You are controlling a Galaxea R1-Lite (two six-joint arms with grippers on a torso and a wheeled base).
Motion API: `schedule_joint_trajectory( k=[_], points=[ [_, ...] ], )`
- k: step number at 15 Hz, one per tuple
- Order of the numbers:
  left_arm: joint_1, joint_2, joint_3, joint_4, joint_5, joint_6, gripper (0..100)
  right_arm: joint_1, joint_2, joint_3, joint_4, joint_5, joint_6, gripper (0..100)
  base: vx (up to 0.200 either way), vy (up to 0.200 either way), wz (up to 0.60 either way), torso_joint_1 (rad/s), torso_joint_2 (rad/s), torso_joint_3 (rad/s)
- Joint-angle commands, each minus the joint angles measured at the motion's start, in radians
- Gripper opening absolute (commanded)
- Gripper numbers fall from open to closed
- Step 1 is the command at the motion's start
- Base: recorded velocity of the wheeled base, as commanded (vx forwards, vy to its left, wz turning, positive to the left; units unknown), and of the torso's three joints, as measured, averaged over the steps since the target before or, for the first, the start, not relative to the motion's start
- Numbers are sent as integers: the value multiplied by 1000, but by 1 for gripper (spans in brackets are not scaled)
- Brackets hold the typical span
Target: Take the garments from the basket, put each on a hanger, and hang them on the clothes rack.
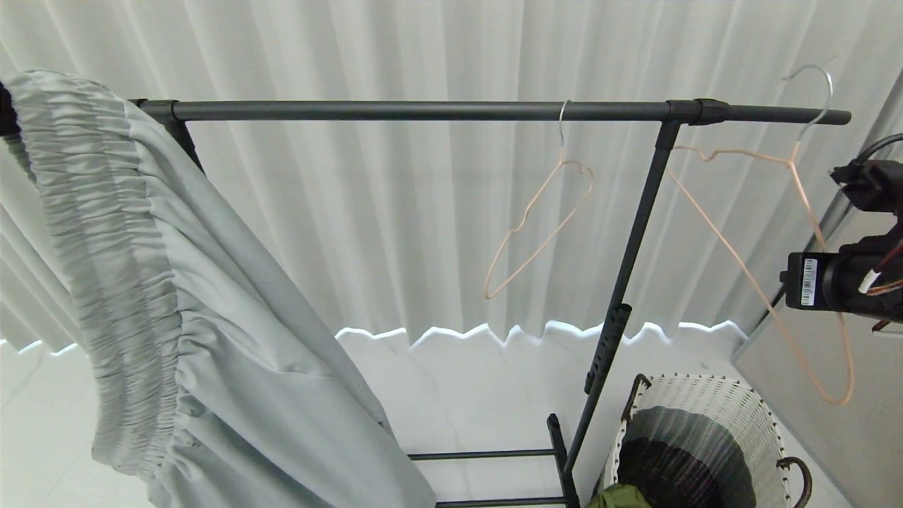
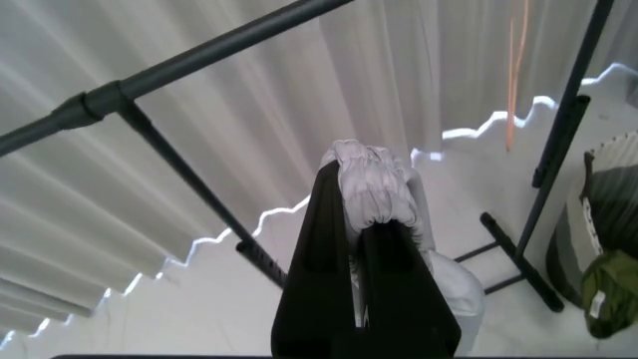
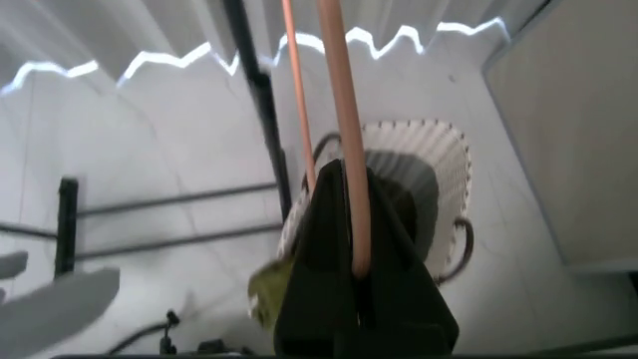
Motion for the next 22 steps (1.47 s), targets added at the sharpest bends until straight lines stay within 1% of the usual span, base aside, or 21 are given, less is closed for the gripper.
schedule_joint_trajectory(
  k=[1, 6, 7, 10, 13, 14, 15, 16, 17, 19, 22],
  points=[
    [2, -4, 0, -1, 0, 11, 0, 17, -52, 39, 0, 0, -1, 0, -200, 0, 0, 2, 2, -2],
    [20, -7, 9, -1, -2, 22, 0, 60, -78, 54, -2, 0, 1, 0, -200, 0, 0, 2, 3, 3],
    [20, -8, 12, -1, -2, 20, 0, 69, -80, 53, -2, 0, 1, 0, 0, 0, 0, 0, 0, 0],
    [20, -22, 46, -1, -3, 23, 0, 160, -104, 50, -5, 0, 1, 0, 0, 0, 0, 0, 0, 0],
    [20, -31, 78, -1, -3, 23, 0, 290, -127, 43, -8, 0, 1, 0, 0, 0, 0, 0, 0, 0],
    [20, -31, 81, -1, -3, 23, 0, 345, -133, 43, -8, 0, 1, 0, 0, 0, 0, 0, 0, 0],
    [20, -31, 81, -1, -3, 23, 0, 350, -135, 43, -8, 0, -1, 0, 0, 0, 0, 0, 0, 0],
    [25, -28, 83, -1, -3, 23, 0, 462, -138, 43, -9, 0, -1, 0, 0, 0, 0, 0, 0, 0],
    [31, -27, 84, -1, -3, 25, 0, 505, -136, 42, -9, 2, -4, 0, 0, 0, 0, 0, 0, 0],
    [97, -18, 100, -1, -3, 26, 0, 657, -115, 33, -11, 2, -7, 0, 0, 0, 0, 0, 0, 0],
    [192, 5, 100, -1, -3, 69, 0, 778, -96, 28, -11, 11, -5, 0, 0, 0, 0, 0, 0, 0]
  ],
)
